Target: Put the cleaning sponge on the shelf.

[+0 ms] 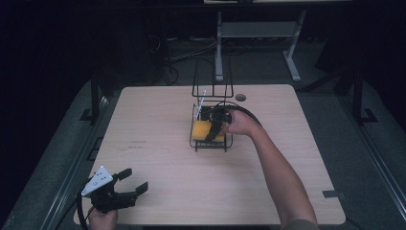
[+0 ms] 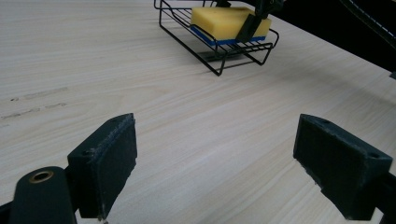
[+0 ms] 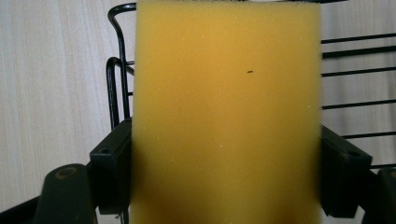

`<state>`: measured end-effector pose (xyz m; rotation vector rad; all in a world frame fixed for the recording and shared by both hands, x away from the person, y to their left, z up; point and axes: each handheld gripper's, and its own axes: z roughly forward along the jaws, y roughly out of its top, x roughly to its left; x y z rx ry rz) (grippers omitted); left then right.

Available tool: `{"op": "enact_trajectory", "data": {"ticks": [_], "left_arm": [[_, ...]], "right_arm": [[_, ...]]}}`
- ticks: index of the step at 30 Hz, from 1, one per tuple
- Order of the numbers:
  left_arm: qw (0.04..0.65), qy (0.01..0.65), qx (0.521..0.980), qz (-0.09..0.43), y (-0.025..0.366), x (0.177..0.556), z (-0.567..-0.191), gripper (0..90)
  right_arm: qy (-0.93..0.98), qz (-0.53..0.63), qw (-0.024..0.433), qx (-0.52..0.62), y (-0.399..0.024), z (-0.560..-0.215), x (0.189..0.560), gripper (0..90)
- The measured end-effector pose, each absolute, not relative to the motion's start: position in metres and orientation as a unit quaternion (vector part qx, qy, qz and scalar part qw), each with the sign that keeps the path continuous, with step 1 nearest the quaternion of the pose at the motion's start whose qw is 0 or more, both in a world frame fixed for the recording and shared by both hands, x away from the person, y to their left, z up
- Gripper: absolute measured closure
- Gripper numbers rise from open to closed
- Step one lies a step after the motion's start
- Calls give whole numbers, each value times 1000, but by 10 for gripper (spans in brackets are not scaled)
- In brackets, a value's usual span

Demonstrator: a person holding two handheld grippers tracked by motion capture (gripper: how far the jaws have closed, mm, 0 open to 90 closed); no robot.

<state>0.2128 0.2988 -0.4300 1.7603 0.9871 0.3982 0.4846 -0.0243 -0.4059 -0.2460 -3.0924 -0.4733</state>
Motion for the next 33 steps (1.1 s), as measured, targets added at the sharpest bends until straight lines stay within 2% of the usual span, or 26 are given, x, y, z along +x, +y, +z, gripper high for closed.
{"op": "enact_trajectory", "data": {"ticks": [18,33], "left_arm": [[517,410,733,164,298,213,-430,128],[517,408,734,163,295,213,-430,128]], "right_arm": [[-986,-146,0,-81,-26,-410,487,193],[-982,-168,-4,-91,-36,-391,483,183]]}}
